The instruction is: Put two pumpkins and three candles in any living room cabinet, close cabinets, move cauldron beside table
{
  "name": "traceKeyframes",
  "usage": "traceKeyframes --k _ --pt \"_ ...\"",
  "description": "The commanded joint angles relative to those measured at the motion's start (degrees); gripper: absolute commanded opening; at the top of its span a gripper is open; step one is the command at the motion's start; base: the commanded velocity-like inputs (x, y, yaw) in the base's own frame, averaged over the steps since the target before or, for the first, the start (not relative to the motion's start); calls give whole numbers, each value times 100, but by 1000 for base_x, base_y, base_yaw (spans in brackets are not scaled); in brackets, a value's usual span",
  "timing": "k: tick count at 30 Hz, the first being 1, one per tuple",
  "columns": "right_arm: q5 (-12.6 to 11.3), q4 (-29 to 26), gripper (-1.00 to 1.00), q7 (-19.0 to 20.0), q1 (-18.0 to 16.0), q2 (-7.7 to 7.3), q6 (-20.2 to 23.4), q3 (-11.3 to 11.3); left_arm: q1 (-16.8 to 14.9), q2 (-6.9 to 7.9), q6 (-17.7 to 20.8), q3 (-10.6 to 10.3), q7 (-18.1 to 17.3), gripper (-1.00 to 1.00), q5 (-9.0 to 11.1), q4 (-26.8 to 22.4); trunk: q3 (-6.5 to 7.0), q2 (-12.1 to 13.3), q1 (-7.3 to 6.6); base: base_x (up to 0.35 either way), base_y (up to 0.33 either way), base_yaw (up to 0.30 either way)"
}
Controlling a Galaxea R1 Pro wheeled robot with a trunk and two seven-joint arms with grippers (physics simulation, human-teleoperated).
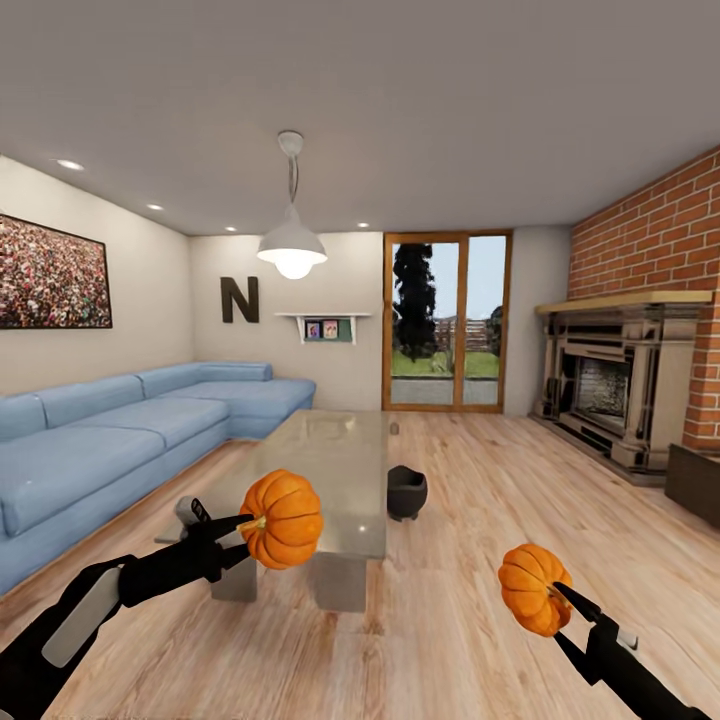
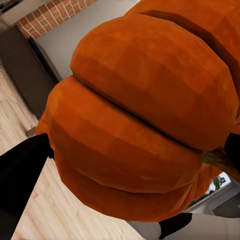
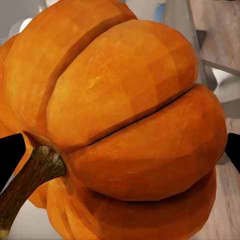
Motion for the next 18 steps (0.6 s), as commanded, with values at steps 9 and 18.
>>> traceKeyframes --k 9,18 --pt "-31 1 -100 -1 -2 0 30 -9 -6 19 25 -8 -6 -100 23 3 74 358 -200 0 0 88" --pt "-38 6 -100 23 -2 -17 23 -9 -6 23 25 -6 -6 -100 23 3 152 719 -397 0 0 7"
